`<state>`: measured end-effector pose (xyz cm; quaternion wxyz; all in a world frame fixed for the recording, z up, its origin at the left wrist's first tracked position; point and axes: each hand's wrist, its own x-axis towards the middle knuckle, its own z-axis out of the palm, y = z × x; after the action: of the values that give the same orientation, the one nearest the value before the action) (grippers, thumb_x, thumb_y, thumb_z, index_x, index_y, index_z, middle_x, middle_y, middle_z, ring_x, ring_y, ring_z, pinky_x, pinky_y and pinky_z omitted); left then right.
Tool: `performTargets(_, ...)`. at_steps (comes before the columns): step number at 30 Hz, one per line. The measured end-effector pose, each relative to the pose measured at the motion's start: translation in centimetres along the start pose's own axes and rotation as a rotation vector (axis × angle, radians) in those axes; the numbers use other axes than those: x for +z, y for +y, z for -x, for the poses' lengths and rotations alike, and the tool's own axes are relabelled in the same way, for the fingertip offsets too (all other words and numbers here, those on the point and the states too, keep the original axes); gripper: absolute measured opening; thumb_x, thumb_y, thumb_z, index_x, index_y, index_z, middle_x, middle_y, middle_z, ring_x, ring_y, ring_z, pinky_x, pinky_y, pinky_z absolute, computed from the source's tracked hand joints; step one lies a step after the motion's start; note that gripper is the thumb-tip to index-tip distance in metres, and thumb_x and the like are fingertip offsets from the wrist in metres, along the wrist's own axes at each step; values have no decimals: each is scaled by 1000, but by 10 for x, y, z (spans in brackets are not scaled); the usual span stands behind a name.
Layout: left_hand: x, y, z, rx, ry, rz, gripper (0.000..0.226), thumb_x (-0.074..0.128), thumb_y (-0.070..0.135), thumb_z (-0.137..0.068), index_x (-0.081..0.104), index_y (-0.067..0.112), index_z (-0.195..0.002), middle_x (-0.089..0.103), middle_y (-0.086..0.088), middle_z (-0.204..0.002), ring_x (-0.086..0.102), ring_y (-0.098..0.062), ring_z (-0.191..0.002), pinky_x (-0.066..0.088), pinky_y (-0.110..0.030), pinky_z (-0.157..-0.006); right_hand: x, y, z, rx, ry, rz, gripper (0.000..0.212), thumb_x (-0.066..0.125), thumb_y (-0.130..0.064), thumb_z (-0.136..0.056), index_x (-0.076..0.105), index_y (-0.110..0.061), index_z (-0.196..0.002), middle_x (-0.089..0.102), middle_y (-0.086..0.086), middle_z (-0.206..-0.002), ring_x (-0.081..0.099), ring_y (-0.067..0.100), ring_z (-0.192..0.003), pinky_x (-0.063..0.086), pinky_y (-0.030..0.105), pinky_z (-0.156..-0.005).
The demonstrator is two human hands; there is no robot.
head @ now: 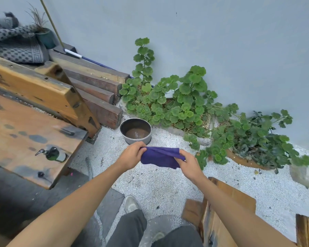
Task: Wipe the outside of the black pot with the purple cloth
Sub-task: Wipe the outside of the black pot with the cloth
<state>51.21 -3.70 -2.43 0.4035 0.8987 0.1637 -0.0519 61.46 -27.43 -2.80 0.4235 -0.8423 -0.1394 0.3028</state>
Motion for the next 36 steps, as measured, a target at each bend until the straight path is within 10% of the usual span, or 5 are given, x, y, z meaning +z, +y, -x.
performTargets(10,59,-65,-94,-92,115,47,17,46,20,-104,55,11,-92,62,-4,-86,55,-26,-81,41,-39,-73,45,72,-109,19,46,-105,14,57,-16,-104,70,-17,-110,75,3,-102,68,26,-97,55,45,-87)
performTargets(19,187,-123,-191,-142,199,461,10,48,19,-103,55,16,-98,68,-7,-86,65,-30,-82,56,-51,-82,121,164,-218,-87,178,-243,24,57,-26,-106,64,-23,-83,62,-14,-64,49,0,-57,39,15,-55)
performTargets(23,218,-148,-228,-135,259,599,5,47,16,-103,51,12,-103,66,-22,-96,67,-27,-83,57,-55,-79,145,194,-259,-276,181,-90,17,60,-41,-102,65,-30,-112,68,-13,-91,62,3,-82,46,21,-69)
performTargets(29,243,-193,-291,-155,291,925,18,45,6,-96,50,17,-82,59,0,-73,58,-11,-67,48,-27,-60,159,251,-338,-682,344,369,73,73,-43,-91,49,-12,-152,48,8,-153,48,25,-128,36,27,-111)
performTargets(36,255,-245,-335,-7,34,968,26,40,8,-90,64,19,-89,70,3,-77,68,-12,-72,57,-31,-68,176,295,-415,-793,306,107,107,53,25,-81,35,-51,-155,35,-10,-166,36,9,-152,32,19,-119)
